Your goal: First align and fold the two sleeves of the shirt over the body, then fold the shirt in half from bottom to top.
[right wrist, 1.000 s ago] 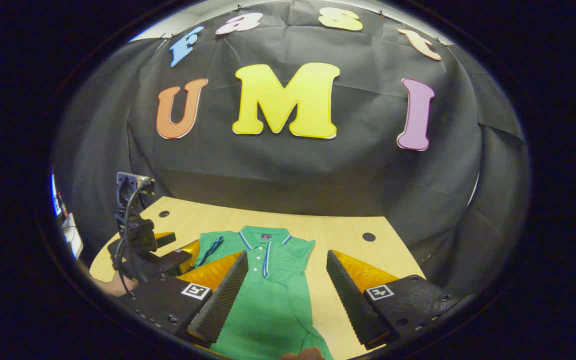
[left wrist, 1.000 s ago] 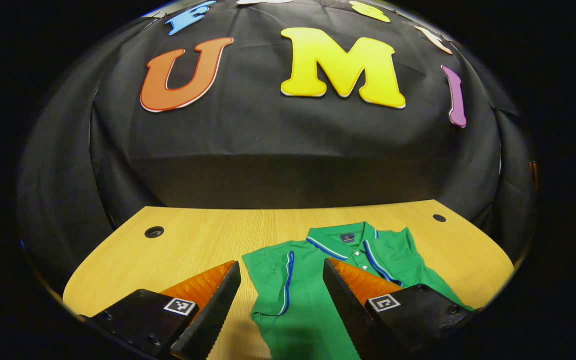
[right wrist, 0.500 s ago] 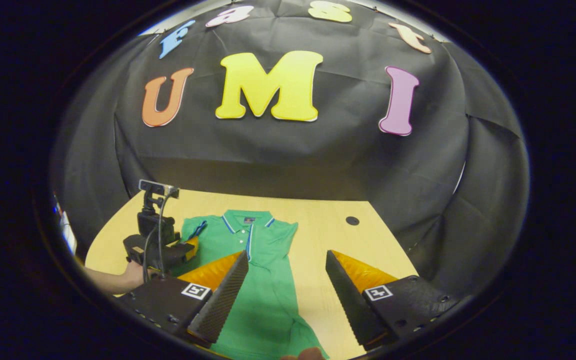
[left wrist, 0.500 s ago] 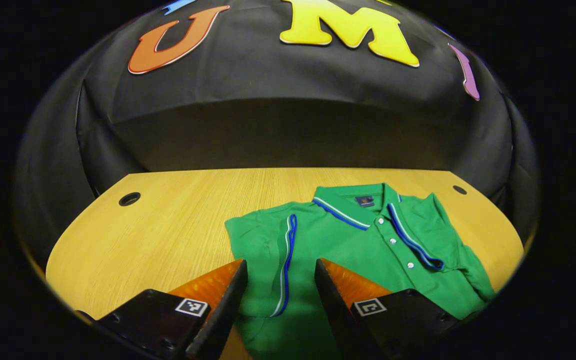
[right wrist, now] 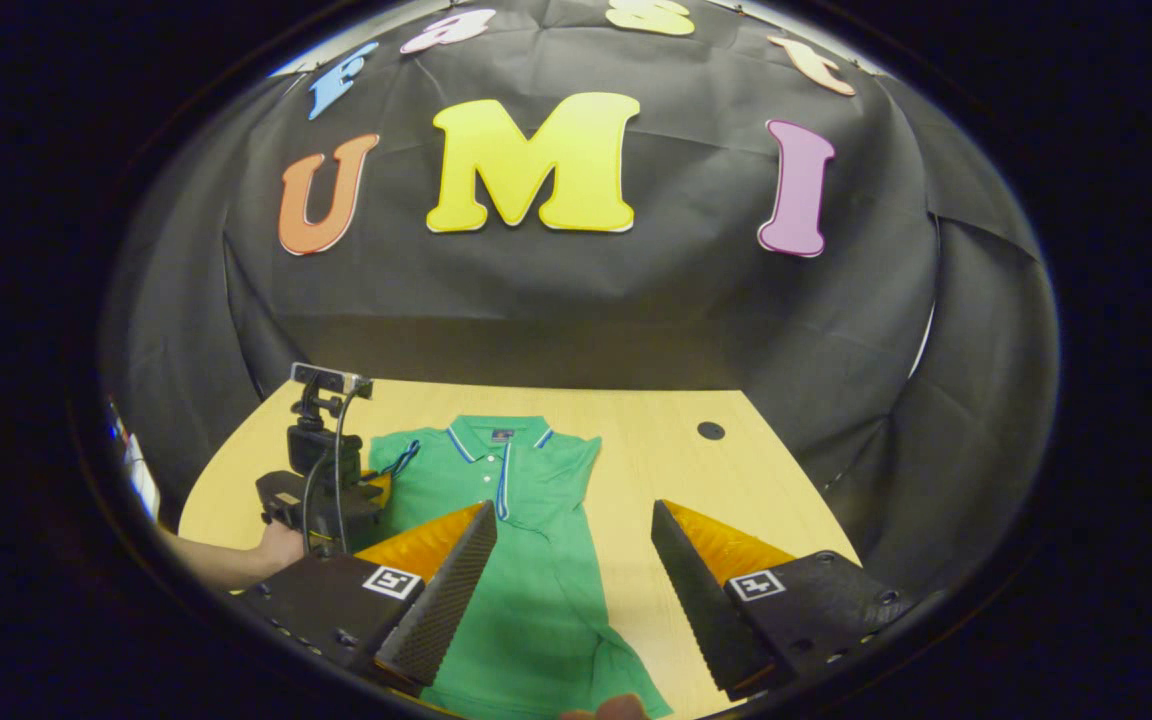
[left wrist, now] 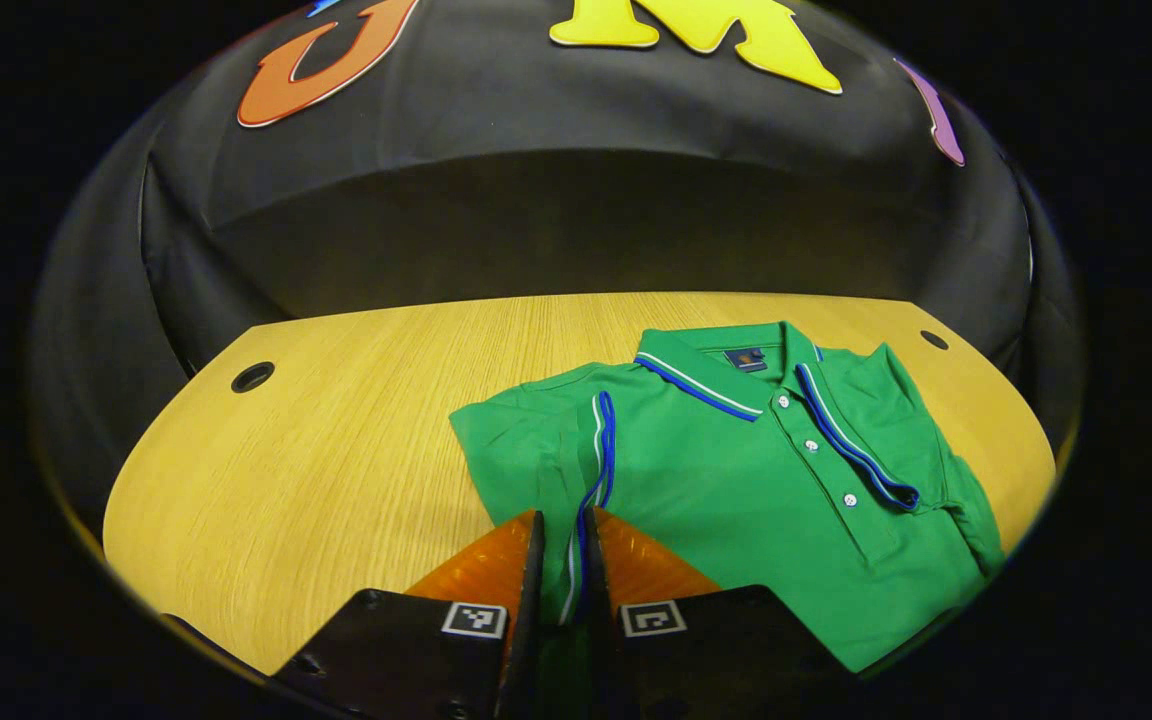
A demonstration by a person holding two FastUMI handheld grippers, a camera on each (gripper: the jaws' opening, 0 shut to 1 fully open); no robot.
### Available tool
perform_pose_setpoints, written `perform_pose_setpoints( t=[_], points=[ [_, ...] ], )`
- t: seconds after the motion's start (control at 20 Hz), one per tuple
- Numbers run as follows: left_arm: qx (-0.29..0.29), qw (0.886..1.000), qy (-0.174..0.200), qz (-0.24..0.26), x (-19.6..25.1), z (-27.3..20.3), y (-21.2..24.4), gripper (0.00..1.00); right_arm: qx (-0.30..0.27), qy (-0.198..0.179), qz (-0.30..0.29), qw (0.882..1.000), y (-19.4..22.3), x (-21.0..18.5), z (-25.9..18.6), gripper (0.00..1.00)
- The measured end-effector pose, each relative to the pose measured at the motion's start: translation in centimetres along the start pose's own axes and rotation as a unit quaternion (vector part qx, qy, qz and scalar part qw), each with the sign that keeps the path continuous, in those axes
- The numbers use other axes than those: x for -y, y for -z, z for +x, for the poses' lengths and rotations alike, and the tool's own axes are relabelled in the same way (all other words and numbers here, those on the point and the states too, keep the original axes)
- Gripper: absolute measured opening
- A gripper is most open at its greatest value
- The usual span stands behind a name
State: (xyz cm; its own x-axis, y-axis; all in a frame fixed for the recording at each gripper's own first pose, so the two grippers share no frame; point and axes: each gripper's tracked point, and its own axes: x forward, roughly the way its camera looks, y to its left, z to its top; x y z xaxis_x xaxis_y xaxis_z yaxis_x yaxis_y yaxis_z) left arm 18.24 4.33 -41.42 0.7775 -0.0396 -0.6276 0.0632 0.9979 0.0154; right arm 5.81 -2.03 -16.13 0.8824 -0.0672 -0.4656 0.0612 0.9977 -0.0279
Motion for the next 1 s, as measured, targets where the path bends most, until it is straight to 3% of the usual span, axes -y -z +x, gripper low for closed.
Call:
perform_pose_setpoints(
  t=[0.2, 0.4, 1.0],
  points=[
    [0.003, 1.000, 0.018, -0.021, 0.6, -0.7, -1.0, 0.07, -0.004, 0.001, 0.008, 1.000, 0.6, 0.4, 0.0, 0.98],
    [0.018, 0.998, 0.026, -0.057, 1.0, -2.0, -3.0, 0.06, -0.003, 0.004, 0.015, 1.000, 0.7, 1.1, -0.1, 0.97],
    [0.027, 0.999, 0.043, -0.019, 7.8, -3.3, -7.4, 0.06, 0.008, 0.018, 0.040, 0.999, 0.8, 4.7, -1.3, 0.97]
  ],
)
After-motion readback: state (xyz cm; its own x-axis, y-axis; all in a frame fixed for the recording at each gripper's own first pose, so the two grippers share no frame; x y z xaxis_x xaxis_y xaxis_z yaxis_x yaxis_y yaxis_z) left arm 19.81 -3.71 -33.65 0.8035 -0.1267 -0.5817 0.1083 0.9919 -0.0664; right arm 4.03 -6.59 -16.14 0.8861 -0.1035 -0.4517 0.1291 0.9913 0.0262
